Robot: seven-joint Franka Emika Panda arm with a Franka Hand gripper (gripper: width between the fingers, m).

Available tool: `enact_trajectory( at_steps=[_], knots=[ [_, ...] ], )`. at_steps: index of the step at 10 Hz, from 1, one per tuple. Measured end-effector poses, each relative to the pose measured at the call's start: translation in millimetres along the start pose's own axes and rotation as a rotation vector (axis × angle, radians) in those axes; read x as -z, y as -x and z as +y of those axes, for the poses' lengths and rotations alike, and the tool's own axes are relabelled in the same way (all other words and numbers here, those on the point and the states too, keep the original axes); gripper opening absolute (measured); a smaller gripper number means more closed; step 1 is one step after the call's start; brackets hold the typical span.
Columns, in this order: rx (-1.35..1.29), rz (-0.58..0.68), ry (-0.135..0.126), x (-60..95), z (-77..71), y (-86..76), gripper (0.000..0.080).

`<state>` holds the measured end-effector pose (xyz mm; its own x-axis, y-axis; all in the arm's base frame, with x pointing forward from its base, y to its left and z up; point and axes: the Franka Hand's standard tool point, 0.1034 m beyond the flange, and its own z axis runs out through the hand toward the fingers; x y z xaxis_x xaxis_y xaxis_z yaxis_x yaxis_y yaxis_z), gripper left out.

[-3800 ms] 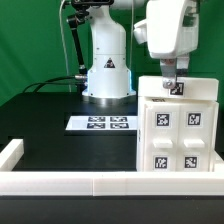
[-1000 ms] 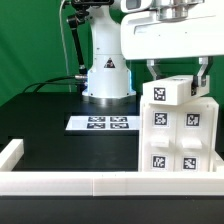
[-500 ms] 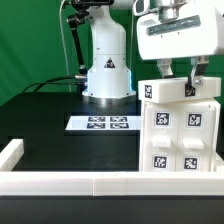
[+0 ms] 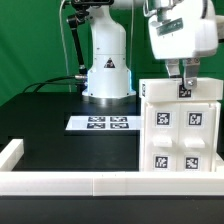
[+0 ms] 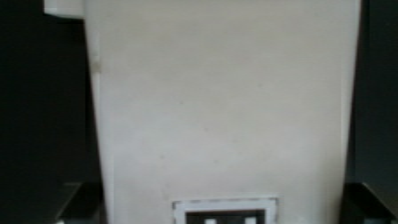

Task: Assemble cabinet

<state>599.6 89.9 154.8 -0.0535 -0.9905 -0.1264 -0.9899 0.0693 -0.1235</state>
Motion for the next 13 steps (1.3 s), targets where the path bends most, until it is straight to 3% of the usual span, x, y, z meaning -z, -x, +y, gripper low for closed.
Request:
enact_trajectory(
  at_steps=[4, 5, 6, 7, 8, 10, 13],
  knots=[
    [-0.249, -0.009, 0.003, -1.1, 0.3, 0.3, 0.056],
    [-0.259, -0.014, 0.004, -1.3, 0.5, 1.4, 0.061],
    [-0.237, -0.014, 0.005, -1.6, 0.8, 2.2, 0.0731],
    [-0.231, -0.017, 0.004, -1.0, 0.7, 2.6, 0.0731],
    [-0.213, -0.031, -0.004, 4.3, -1.4, 4.1, 0.0785],
    [-0.209, -0.063, -0.026, 19.4, -7.2, 8.8, 0.0795],
    [-0.159, -0.066, -0.036, 23.2, -10.2, 10.9, 0.0797]
  ],
)
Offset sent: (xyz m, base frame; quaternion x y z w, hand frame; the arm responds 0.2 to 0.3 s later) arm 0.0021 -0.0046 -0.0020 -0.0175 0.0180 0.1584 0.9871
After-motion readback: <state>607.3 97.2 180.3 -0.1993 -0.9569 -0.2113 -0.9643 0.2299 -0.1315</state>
